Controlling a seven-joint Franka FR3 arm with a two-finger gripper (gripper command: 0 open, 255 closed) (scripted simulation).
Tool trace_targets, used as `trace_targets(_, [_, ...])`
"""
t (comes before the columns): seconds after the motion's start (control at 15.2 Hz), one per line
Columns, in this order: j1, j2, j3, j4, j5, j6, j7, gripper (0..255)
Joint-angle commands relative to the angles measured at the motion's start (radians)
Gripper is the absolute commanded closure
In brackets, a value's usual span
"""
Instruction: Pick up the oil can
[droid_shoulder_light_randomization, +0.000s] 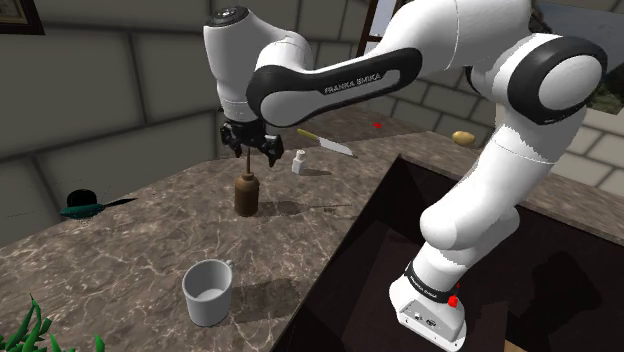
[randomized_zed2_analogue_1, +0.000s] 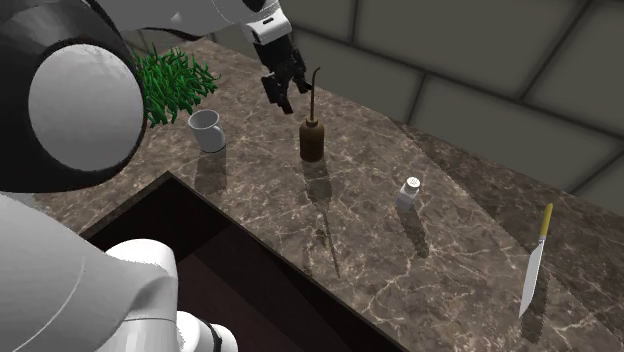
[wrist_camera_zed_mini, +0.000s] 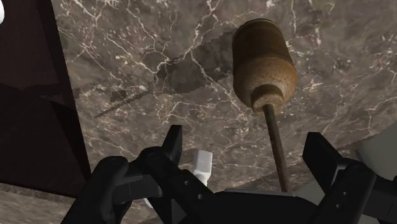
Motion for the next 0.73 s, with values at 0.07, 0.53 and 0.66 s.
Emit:
trace_targets(0.07, [0.089, 0.244, -0.002, 0.142, -0.231, -0.114, 0.245, 0])
trace_targets(0.53, [0.12, 0.276, -0.042, 0.084, -0.266, -0.048, 0.291, 0])
trace_targets(0.66, [0.122, 0.279, -0.043, 0.08, -0.27, -0.043, 0.295, 0])
